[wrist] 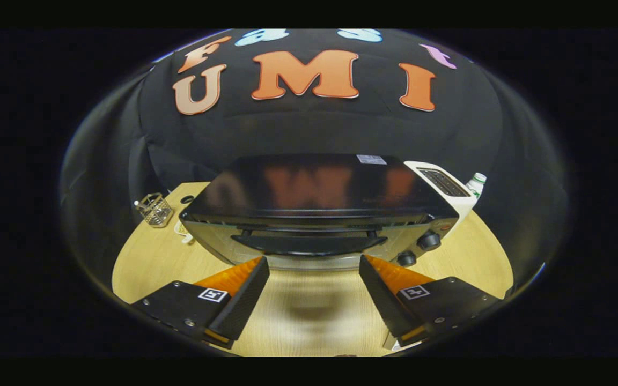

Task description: Open the toaster oven, put the food inside, and close the toaster oven door.

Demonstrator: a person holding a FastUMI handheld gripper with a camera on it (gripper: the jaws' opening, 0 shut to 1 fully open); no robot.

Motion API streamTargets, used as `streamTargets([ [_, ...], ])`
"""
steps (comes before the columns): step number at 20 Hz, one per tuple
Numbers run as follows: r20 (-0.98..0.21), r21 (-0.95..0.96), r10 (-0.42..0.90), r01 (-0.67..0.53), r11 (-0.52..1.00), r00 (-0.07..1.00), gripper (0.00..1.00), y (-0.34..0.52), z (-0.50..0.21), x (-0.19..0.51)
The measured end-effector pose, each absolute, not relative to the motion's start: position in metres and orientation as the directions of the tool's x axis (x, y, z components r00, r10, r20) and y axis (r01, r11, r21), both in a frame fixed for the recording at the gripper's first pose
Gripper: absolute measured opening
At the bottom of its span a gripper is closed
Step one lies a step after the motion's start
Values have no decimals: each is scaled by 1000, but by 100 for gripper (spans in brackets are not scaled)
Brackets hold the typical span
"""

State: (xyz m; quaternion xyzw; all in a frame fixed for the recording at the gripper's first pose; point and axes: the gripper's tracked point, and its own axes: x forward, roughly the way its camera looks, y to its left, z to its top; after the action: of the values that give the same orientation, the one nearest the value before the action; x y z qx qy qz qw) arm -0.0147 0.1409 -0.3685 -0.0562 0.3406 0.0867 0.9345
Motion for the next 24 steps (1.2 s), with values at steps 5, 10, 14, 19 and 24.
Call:
streamTargets([
  [5,-624,-66,121,-206,976,772,100,129,-344,-26],
  [10,-524,-29,124,-164,986,842,100,106,-267,-20],
  [14,-360,-28,105,-124,992,927,100,82,-177,-9],
  [19,-190,-41,17,-25,999,982,99,42,-87,-25],
  [24,-126,-77,-25,15,997,992,99,3,-63,-37],
])
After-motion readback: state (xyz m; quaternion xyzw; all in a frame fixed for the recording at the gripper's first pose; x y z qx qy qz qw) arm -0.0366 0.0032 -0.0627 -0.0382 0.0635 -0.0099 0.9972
